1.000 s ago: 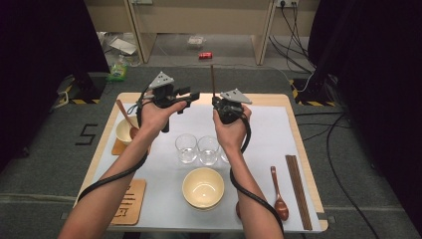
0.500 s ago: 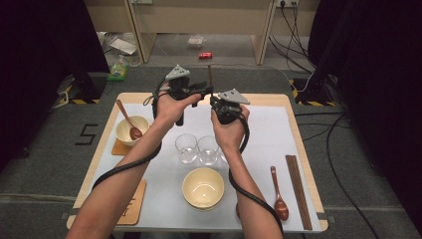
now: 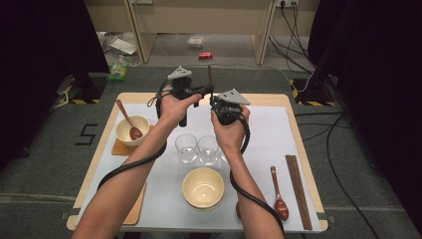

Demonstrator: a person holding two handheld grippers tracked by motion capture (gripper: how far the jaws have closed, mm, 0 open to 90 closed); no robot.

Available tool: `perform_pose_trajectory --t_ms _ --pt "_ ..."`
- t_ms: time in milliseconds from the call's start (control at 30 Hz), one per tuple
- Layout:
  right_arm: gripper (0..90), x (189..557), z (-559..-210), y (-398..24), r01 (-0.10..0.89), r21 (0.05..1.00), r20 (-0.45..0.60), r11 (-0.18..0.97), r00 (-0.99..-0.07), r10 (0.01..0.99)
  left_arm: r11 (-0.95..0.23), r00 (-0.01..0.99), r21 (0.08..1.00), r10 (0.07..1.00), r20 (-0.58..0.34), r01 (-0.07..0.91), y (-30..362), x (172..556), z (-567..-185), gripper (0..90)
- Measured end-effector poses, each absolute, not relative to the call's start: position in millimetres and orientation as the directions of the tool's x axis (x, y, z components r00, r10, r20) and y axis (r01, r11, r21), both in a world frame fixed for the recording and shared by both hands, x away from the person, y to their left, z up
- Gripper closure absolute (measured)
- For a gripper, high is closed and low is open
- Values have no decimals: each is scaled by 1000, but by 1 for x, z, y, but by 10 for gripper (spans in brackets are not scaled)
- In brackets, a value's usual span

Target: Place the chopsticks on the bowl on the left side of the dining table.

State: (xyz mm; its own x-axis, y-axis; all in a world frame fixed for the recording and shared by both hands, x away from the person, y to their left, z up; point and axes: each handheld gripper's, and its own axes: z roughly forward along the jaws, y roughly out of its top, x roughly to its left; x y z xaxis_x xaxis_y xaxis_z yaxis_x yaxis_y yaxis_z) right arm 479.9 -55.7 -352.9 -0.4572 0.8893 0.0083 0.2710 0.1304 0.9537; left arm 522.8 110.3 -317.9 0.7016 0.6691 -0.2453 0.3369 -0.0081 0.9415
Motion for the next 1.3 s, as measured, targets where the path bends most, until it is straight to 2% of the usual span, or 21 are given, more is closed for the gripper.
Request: perform_pose_trajectory --t_ms 333,833,1300 --pt "701 469 -351 -64 272 948 -24 167 -459 888 9 679 954 701 -221 301 121 521 -313 840" --pt "683 458 -353 -106 314 935 -29 165 -396 918 2 654 971 739 -162 238 151 500 -299 840" --pt "679 451 -361 -134 343 928 -18 145 -347 938 -1 608 969 779 -155 248 185 483 -304 840"
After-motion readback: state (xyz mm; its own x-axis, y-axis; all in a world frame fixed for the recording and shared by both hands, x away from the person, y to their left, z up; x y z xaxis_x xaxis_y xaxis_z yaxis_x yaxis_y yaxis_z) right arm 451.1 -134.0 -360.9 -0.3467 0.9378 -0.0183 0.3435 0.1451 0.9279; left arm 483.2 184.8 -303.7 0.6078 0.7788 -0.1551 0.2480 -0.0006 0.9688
